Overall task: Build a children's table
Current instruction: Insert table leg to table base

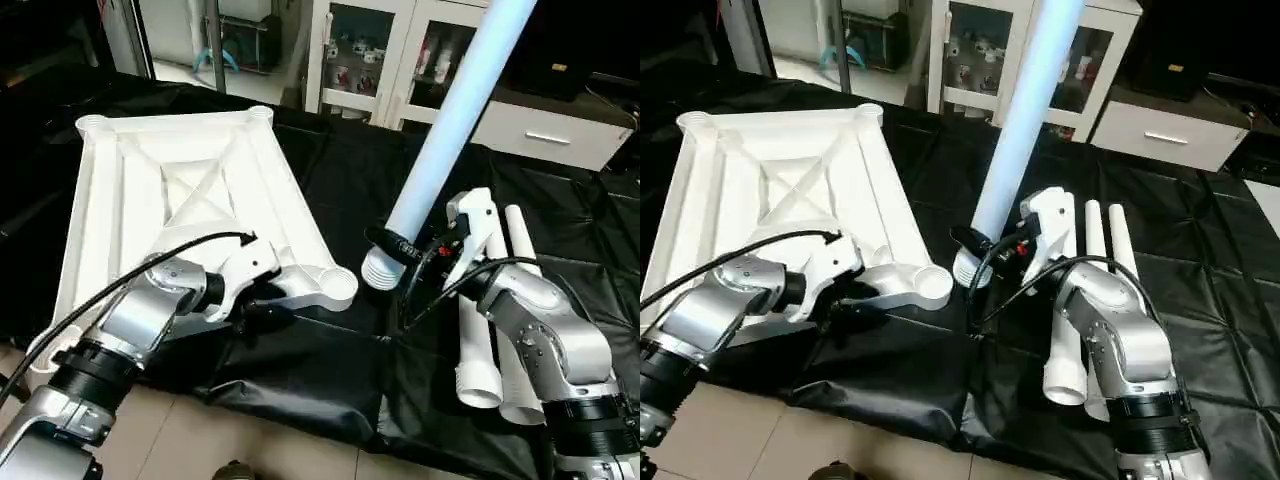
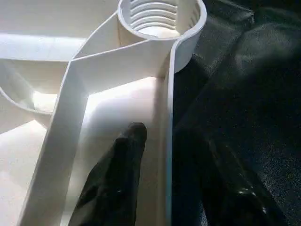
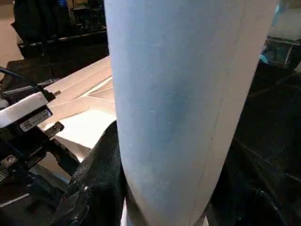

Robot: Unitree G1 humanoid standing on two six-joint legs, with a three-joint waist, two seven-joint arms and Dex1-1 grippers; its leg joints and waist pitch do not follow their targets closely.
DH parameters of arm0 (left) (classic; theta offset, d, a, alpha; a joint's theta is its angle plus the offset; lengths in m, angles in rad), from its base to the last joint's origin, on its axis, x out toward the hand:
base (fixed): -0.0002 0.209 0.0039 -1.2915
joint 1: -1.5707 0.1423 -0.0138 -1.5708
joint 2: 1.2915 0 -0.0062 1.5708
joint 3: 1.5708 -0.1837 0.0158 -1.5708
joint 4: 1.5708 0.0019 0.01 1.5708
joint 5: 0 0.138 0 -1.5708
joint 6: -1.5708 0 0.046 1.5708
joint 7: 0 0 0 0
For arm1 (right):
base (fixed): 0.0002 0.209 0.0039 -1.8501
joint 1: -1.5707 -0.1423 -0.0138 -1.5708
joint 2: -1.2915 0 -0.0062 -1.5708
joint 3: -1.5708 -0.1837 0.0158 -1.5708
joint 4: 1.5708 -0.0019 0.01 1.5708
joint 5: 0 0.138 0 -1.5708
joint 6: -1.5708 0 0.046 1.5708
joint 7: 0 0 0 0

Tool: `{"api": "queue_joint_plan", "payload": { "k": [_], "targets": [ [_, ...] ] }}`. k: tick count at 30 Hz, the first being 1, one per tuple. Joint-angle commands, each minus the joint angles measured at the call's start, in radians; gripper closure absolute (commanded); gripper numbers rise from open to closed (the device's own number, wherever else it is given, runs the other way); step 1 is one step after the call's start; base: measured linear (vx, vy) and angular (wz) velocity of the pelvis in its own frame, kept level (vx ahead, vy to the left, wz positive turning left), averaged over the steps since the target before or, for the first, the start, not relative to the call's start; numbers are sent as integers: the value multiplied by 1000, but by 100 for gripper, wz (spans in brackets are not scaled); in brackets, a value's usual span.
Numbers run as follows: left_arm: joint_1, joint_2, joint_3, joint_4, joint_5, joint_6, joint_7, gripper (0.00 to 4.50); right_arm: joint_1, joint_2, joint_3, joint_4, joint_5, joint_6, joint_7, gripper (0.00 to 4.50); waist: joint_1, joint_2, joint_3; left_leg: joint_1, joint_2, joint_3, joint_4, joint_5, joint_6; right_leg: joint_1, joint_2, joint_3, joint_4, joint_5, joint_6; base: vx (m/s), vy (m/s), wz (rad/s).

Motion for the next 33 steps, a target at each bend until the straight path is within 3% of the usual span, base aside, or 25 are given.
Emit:
{"api": "queue_joint_plan", "payload": {
  "k": [1, 3, 5, 8, 10, 15, 17, 20, 22, 24, 25, 26, 33],
  "targets": [
    [9, 8, -38, 16, 27, 26, -14, 297, -22, -5, 7, -1, 2, 9, 8, 264, -1, 13, -67, 27, 44, -14, -72, -180, -26, 35, -89, 49, -74, -35, -193, 0, 0, 0],
    [12, 12, -55, 14, 37, 33, -20, 298, -31, 7, 19, 2, 2, 12, 11, 264, -1, 14, -67, 27, 43, -14, -72, -180, -26, 36, -89, 50, -74, -35, -193, 0, 0, 0],
    [14, 10, -58, 14, 43, 26, -20, 337, -38, 11, 24, 7, 0, 12, 11, 264, -3, 15, -66, 27, 44, -14, -72, -184, -28, 35, -89, 50, -75, -42, -193, 0, 0, 0],
    [22, 1, -65, 18, 45, -8, -22, 339, -53, 18, 34, 19, -3, 15, 15, 264, -3, 17, -67, 29, 44, -15, -73, -197, -34, 34, -90, 50, -76, -51, -196, 0, 0, 0],
    [26, -5, -68, 20, 48, -17, -17, 374, -57, 20, 36, 24, -2, 17, 20, 264, -2, 18, -67, 29, 45, -15, -73, -196, -37, 35, -89, 50, -74, -45, -193, 0, 0, 0],
    [54, -24, -89, -20, 37, -60, -40, 407, -67, 19, 42, 25, 20, 47, 46, 265, 0, 15, -68, 28, 45, -14, -72, -181, -28, 36, -89, 50, -72, -15, -196, 0, 0, 0],
    [67, -34, -96, -50, 24, -59, -50, 427, -68, 12, 58, 31, 16, 56, 58, 265, 1, 9, -67, 28, 46, -12, -72, -180, -25, 36, -90, 50, -74, -29, -195, 0, 0, 0],
    [75, -39, -103, -63, 20, -64, -57, 436, -71, 9, 72, 50, -1, 56, 55, 265, 4, 11, -65, 30, 46, -11, -73, -188, -25, 31, -90, 50, -77, -67, -189, 0, 0, 0],
    [81, -41, -106, -72, 20, -64, -64, 444, -72, 8, 79, 64, -19, 50, 53, 265, 5, 5, -63, 30, 46, -10, -73, -195, -25, 31, -91, 51, -80, -88, -184, 0, 0, 0],
    [89, -38, -115, -85, 26, -62, -70, 449, -76, 12, 82, 79, -32, 48, 47, 265, 6, 9, -63, 30, 47, -11, -75, -205, -31, 30, -92, 51, -81, -119, -176, 0, 0, 0],
    [93, -39, -116, -88, 29, -64, -70, 449, -79, 14, 81, 83, -34, 53, 45, 265, 7, 9, -63, 30, 47, -11, -75, -207, -32, 29, -92, 51, -82, -122, -173, 0, 0, 0],
    [96, -38, -117, -91, 31, -63, -70, 450, -81, 13, 84, 82, -38, 58, 45, 265, 5, 0, -63, 30, 47, -10, -76, -208, -31, 30, -91, 50, -82, -124, -170, 0, 0, 0],
    [103, -34, -121, -89, 59, -63, -59, 450, -67, -11, 127, 84, -54, 106, 64, 265, 6, 2, -65, 27, 45, -10, -74, -177, -20, 30, -91, 50, -80, -102, -161, 0, 0, 0]
  ]
}}
